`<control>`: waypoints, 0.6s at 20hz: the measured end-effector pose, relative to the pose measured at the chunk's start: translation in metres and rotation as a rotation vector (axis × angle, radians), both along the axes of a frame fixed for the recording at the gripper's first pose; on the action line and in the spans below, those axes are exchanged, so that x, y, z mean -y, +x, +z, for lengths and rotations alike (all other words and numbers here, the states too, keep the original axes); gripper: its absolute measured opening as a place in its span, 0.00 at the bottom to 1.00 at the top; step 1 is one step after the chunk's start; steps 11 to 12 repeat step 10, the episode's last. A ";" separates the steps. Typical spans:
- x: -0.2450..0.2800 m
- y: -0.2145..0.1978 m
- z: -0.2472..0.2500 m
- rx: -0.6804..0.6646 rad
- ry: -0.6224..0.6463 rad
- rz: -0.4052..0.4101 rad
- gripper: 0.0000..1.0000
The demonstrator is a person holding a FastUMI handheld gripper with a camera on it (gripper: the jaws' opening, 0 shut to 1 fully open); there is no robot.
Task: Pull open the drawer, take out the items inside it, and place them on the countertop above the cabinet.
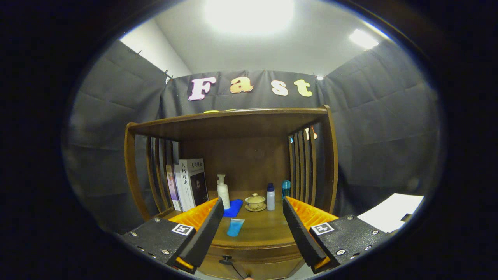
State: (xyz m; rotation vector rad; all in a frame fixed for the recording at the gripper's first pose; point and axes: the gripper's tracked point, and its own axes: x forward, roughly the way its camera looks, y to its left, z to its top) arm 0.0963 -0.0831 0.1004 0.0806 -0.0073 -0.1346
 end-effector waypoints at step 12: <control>-0.034 0.006 -0.012 -0.025 -0.040 0.021 0.94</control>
